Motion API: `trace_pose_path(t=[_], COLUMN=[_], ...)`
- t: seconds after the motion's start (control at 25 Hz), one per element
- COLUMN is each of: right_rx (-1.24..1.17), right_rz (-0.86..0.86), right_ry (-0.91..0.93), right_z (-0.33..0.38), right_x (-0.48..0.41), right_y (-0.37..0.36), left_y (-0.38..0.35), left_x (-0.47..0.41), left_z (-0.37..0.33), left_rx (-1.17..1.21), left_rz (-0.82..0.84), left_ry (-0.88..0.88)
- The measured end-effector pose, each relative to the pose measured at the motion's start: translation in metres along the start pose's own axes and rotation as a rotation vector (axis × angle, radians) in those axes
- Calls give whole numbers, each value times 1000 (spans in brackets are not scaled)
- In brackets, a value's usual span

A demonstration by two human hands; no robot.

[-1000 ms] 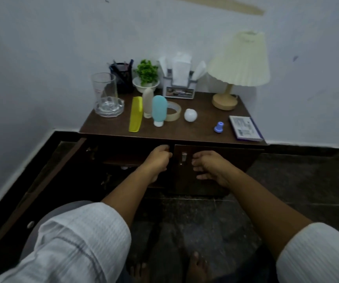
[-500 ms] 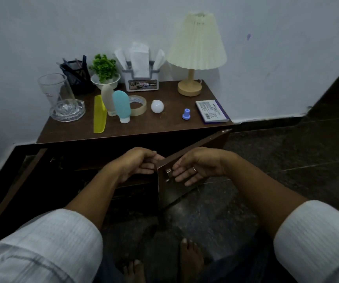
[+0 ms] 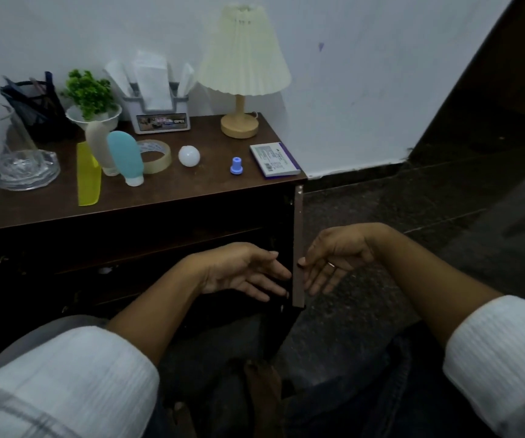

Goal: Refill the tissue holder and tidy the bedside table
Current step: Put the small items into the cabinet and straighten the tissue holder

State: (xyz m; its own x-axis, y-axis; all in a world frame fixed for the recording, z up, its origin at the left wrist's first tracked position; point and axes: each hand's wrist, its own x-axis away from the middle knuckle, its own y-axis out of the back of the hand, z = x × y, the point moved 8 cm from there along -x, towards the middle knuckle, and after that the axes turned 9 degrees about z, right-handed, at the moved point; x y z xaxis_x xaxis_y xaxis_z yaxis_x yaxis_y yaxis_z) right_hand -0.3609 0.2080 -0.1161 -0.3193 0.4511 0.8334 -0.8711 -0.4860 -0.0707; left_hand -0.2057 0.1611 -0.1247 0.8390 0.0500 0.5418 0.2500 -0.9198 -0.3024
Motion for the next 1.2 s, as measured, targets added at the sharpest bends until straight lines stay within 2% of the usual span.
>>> trace_pose_path(t=[0.12, 0.24, 0.4, 0.68, 0.76, 0.96, 1.04, 1.2], right_rx=[-43, -83, -13, -5, 60, 426, 424, 301], right_rz=[-134, -349, -570, -642, -674, -1048, -1077, -1014], right_ry=[18, 67, 108, 171, 173, 365, 467, 578], right_z=[-24, -42, -60, -71, -64, 11, 47, 106], right_x=[25, 51, 81, 90, 91, 97, 88, 51], right_y=[20, 44, 66, 63, 63, 67, 60, 53], left_y=[-29, -58, -92, -91, -87, -46, -19, 43], left_x=[-30, -56, -87, -95, -92, -60, -35, 25], left_z=[-7, -16, -31, -40, -39, -51, -59, -69], left_rx=[67, 127, 108, 79, 35, -83, -105, -157], left_rz=[67, 103, 104, 93, 77, -158, -272, -526], left_ry=[-26, -55, -107, -133, -132, -201, -253, -345])
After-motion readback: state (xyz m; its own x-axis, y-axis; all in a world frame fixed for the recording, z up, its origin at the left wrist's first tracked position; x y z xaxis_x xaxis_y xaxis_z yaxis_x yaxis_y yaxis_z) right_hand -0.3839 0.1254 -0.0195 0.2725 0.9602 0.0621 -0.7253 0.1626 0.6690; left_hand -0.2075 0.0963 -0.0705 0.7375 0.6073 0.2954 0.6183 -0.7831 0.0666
